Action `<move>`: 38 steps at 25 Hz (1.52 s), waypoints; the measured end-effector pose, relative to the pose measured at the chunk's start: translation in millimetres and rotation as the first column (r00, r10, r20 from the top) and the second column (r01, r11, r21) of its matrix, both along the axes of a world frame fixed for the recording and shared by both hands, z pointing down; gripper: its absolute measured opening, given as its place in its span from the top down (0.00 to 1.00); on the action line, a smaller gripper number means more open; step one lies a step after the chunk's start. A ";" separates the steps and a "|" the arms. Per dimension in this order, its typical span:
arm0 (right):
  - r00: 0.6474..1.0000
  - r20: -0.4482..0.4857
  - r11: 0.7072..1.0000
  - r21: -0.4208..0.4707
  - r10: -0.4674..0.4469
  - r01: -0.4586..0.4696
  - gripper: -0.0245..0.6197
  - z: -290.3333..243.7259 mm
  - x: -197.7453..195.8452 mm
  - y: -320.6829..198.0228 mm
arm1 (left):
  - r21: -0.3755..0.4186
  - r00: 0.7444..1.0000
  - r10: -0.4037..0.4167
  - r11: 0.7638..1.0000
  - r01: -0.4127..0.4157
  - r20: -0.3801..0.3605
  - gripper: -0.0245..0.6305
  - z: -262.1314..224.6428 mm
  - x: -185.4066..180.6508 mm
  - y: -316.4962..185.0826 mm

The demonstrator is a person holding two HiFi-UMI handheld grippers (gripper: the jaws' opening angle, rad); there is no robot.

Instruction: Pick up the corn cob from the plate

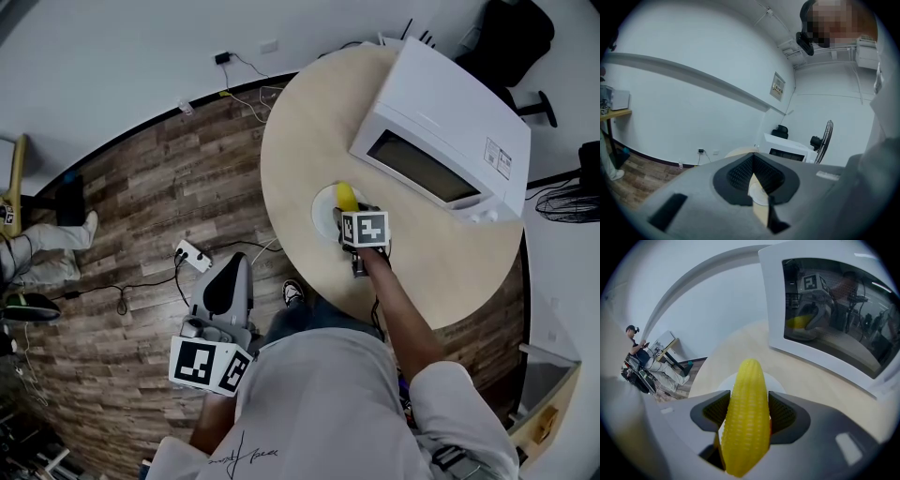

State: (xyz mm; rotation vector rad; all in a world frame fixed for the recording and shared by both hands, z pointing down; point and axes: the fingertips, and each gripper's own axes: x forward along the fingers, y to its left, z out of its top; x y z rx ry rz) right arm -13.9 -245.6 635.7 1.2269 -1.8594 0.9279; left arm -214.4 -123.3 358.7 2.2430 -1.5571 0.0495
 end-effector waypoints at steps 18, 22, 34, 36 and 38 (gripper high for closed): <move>1.000 0.028 0.999 0.047 0.012 -0.013 0.55 -22.8 4.4 7.3 | 0.029 1.000 0.026 0.999 -0.026 -0.004 0.98 -10.9 9.9 5.5; 0.999 0.037 0.998 0.064 0.017 -0.020 0.55 -31.9 7.4 9.1 | 0.030 1.000 0.024 0.999 -0.024 -0.007 0.98 -11.7 11.0 7.9; 0.994 0.098 0.992 0.114 0.041 -0.052 0.55 -59.3 15.7 18.0 | 0.034 1.000 0.012 0.999 -0.012 0.001 0.98 -13.8 12.1 17.2; 0.993 0.110 0.991 0.124 0.034 -0.048 0.55 -63.9 14.8 19.4 | 0.035 1.000 0.007 0.999 -0.007 0.003 0.98 -13.8 10.7 18.6; 0.991 0.127 0.990 0.135 0.031 -0.048 0.55 -69.5 14.0 20.1 | 0.037 1.000 0.009 0.999 -0.009 0.006 0.98 -14.7 11.3 19.4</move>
